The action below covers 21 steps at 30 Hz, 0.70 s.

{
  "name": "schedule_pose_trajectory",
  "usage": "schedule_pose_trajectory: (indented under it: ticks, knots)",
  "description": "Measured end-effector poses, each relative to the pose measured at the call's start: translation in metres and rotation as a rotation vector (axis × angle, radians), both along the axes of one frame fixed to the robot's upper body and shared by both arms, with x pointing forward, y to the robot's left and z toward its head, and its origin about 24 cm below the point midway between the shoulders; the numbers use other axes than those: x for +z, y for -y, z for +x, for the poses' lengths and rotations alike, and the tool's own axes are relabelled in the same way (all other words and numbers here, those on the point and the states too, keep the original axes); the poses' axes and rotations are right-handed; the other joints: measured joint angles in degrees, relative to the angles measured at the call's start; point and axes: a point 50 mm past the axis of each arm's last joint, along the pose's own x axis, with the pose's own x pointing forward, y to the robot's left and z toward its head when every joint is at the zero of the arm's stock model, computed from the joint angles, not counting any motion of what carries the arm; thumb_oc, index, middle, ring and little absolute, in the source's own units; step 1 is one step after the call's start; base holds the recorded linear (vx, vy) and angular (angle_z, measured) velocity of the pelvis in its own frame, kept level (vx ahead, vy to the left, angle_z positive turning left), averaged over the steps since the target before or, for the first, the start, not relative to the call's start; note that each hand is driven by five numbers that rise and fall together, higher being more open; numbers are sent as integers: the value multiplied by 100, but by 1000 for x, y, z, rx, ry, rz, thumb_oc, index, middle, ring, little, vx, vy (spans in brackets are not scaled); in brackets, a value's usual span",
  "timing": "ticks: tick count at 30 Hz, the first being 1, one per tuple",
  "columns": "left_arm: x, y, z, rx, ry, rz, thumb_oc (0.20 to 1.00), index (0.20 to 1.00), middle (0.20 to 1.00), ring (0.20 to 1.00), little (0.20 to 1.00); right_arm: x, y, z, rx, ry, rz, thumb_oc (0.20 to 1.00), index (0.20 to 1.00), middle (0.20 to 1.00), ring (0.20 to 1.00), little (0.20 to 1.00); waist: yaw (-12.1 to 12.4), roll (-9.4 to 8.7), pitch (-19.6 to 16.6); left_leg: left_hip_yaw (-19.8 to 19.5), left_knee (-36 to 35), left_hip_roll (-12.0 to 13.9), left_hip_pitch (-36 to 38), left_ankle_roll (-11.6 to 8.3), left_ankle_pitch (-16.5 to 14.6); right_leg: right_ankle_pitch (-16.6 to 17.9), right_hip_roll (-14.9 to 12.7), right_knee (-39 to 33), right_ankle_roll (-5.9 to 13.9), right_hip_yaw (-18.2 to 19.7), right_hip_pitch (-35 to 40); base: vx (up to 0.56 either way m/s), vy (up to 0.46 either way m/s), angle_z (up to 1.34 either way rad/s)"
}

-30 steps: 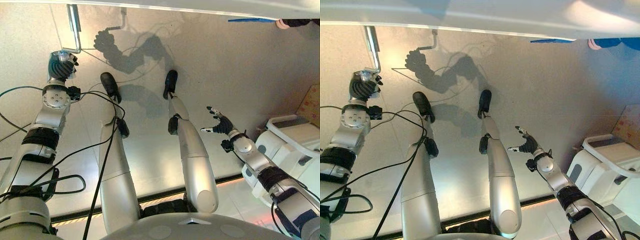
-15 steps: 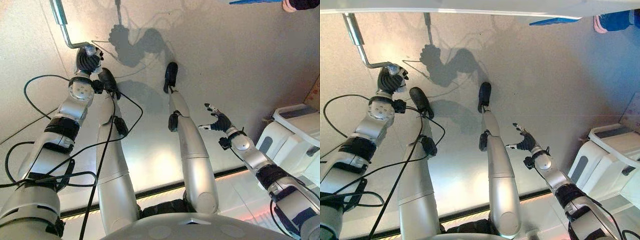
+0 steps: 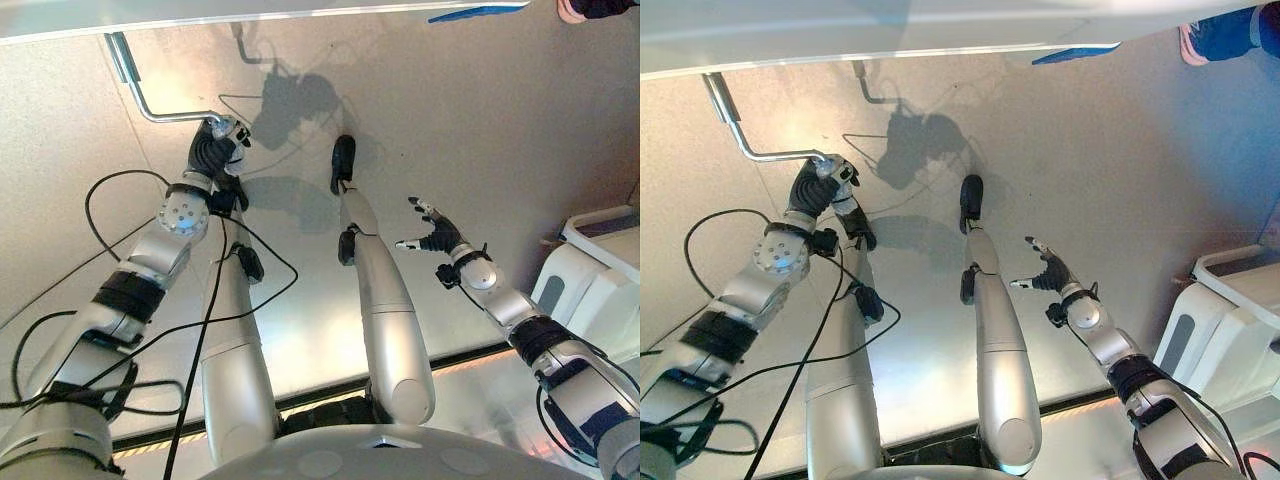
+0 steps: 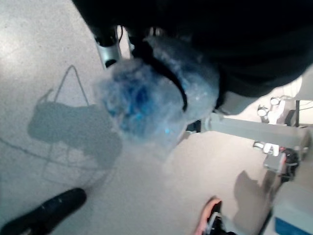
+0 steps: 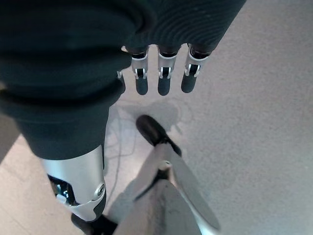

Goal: Raise the hospital bed

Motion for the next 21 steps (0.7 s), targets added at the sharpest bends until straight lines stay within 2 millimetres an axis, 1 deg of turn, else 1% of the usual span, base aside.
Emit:
schedule_pose_trajectory:
  ticks: [1,3,4,5,7,8,9,11,12,14,15,16,21]
  knots:
    - [2,-2,-8,-30,6,-12,200,200,200,200,200,-4,4,-4,-13,-15,-3,1000,1000,1000,1000,1000,113,17,11,-13,-46,-31,70,-17,29,-31,-9,66,-19,1,17,0,0,0]
    - [3,-5,-16,-54,6,-28,200,200,200,200,200,-8,7,-7,-24,-31,-3,1000,1000,1000,1000,1000,193,28,18,-31,-95,-46,144,-37,55,-92,-20,162,-16,-2,33,-3,-7,3]
    - [8,-6,-23,-84,10,-29,200,200,200,200,200,-13,10,-12,-36,-46,0,1000,1000,1000,1000,1000,234,31,19,-50,-129,-42,193,-52,65,-152,-20,245,-31,-15,32,-3,-9,4]
    - [7,-10,-26,-84,2,-16,200,200,200,200,200,-15,13,-15,-46,-55,-1,1000,1000,1000,1000,1000,310,42,17,-53,-135,-43,212,-57,68,-165,-21,270,-39,-15,37,-9,-7,7]
    - [8,-18,-37,-82,12,-31,200,200,200,200,200,-21,19,-21,-68,-76,-5,1000,1000,1000,1000,1000,388,114,27,-143,-129,-58,225,-78,70,-263,-40,415,-47,-64,37,-8,1,11]
    - [10,-21,-40,-83,15,-30,200,200,200,200,200,-23,20,-23,-72,-85,-7,1000,1000,1000,1000,1000,394,127,32,-169,-119,-59,225,-82,70,-299,-49,467,-56,-87,32,-4,8,14]
    - [13,-26,-44,-83,16,-29,200,200,200,200,200,-27,22,-26,-77,-103,-10,1000,1000,1000,1000,1000,451,157,33,-205,-115,-64,228,-91,74,-343,-67,542,-62,-130,32,-3,9,14]
    - [17,-38,-52,-56,25,-34,200,200,200,200,200,-28,26,-29,-93,-106,-4,1000,1000,1000,1000,1000,484,203,47,-263,-107,-84,228,-98,83,-413,-92,638,-62,-168,34,-2,13,14]
    - [18,-41,-54,-46,26,-25,200,200,200,200,200,-28,28,-29,-100,-108,-3,1000,1000,1000,1000,1000,500,205,47,-287,-101,-87,228,-100,81,-436,-95,669,-63,-177,33,-10,47,11]
    - [24,-48,-57,-34,35,7,200,200,200,200,200,-31,31,-33,-114,-119,2,1000,1000,1000,1000,1000,625,233,57,-325,-88,-96,229,-111,85,-470,-138,735,-79,-205,32,-12,50,8]
    - [28,-58,-61,-6,42,28,200,200,200,200,200,-32,34,-34,-123,-123,1,1000,1000,1000,1000,1000,625,255,53,-343,-82,-99,229,-114,88,-497,-145,770,-103,-268,44,-2,45,10]
    - [28,-62,-63,8,37,35,200,200,200,200,200,-31,34,-34,-122,-123,1,1000,1000,1000,1000,1000,616,269,53,-358,-82,-104,230,-117,94,-502,-155,760,-103,-295,67,-5,98,11]
    - [27,-65,-65,5,31,38,200,200,200,200,200,-30,32,-34,-112,-118,7,1000,1000,1000,1000,1000,615,283,61,-453,-71,-117,232,-120,92,-556,-174,741,-94,-397,147,4,79,6]
